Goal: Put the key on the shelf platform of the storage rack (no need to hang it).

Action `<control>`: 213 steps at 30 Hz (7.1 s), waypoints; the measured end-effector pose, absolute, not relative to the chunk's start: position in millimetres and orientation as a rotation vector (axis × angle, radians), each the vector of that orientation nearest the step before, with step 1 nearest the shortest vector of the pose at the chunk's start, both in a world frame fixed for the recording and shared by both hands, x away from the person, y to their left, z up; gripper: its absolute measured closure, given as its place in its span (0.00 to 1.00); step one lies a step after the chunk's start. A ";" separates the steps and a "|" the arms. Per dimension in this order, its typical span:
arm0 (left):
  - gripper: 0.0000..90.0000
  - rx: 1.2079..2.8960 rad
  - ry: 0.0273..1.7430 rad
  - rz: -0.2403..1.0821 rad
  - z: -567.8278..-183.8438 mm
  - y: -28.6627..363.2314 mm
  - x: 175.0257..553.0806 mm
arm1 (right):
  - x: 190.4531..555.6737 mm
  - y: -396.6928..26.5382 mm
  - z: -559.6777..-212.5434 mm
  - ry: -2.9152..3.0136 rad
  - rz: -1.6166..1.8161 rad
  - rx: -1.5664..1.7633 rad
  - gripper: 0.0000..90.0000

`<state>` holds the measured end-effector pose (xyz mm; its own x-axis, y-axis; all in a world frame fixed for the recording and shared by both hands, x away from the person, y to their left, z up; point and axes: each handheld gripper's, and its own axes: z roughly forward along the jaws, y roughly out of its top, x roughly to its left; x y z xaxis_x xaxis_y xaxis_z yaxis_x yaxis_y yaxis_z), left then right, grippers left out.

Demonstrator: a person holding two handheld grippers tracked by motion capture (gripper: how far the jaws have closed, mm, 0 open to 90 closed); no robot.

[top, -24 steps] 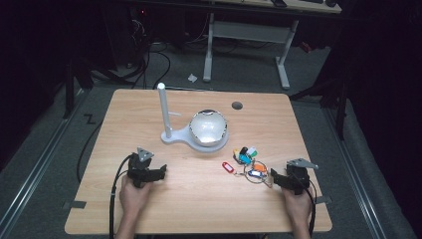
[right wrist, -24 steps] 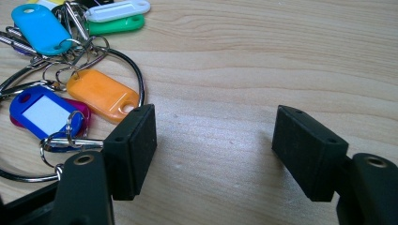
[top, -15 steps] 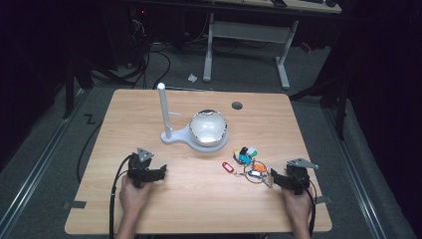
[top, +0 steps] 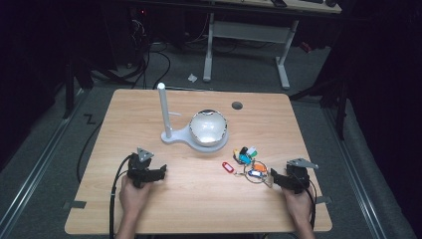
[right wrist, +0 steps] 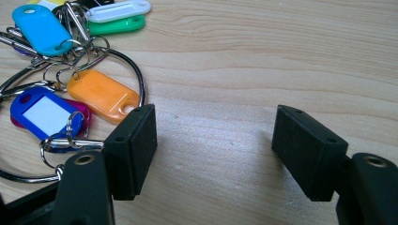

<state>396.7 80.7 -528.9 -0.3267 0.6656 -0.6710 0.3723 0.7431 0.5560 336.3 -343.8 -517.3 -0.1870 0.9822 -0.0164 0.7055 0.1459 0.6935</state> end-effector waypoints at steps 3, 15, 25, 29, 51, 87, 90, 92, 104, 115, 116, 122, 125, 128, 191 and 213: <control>0.19 0.790 1.952 0.371 -528.8 80.7 396.6 | 335.4 -342.4 -517.2 1.957 0.781 1.607 0.38; 0.20 0.791 1.951 0.369 -528.8 80.8 396.6 | 326.3 -331.3 -500.4 2.036 0.857 1.551 0.50; 0.20 0.793 1.950 0.369 -528.8 81.0 396.5 | 344.8 -292.4 -489.7 2.168 0.885 1.421 0.42; 0.20 0.793 1.950 0.368 -528.8 81.1 396.4 | 356.5 -281.1 -487.8 2.178 0.893 1.424 0.35; 0.20 0.789 1.954 0.369 -528.6 81.0 396.3 | 402.3 -243.0 -502.9 2.295 0.761 1.409 0.28; 0.20 0.788 1.956 0.366 -528.5 80.9 396.0 | 402.2 -257.1 -505.4 2.303 0.869 1.369 0.78; 0.20 0.787 1.956 0.366 -528.4 80.9 396.0 | 399.2 -261.2 -500.7 2.283 0.903 1.377 0.78; 0.20 0.787 1.956 0.366 -528.4 80.9 396.1 | 398.3 -262.5 -498.6 2.277 0.918 1.378 0.78; 0.20 0.787 1.956 0.366 -528.5 80.9 396.1 | 384.4 -284.0 -458.8 2.193 1.070 1.360 0.78; 0.20 0.788 1.955 0.366 -528.5 81.0 396.1 | 377.0 -294.9 -425.5 2.144 1.157 1.321 0.78; 0.20 0.789 1.955 0.366 -528.5 81.0 396.1 | 376.8 -294.9 -422.6 2.141 1.162 1.308 0.78; 0.20 0.788 1.955 0.366 -528.5 80.9 396.1 | 374.8 -294.9 -405.1 2.116 1.212 1.269 0.78; 0.20 0.787 1.956 0.366 -528.5 80.9 396.1 | 376.1 -294.8 -396.2 2.115 1.225 1.256 0.78; 0.20 0.787 1.956 0.366 -528.5 80.9 396.1 | 376.7 -294.1 -385.8 2.109 1.232 1.231 0.78; 0.20 0.785 1.956 0.364 -528.4 81.0 396.1 | 486.4 -165.3 -305.6 2.245 1.302 1.039 0.78; 0.20 0.787 1.958 0.363 -528.4 81.1 396.0 | 492.8 -153.8 -350.7 2.295 1.250 1.071 0.78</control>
<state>396.0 81.1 -528.4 -0.3321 0.6600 -0.6739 0.3746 0.7479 0.5480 492.8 -153.8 -350.7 -0.6699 0.7388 0.0737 0.4627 0.3378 0.8197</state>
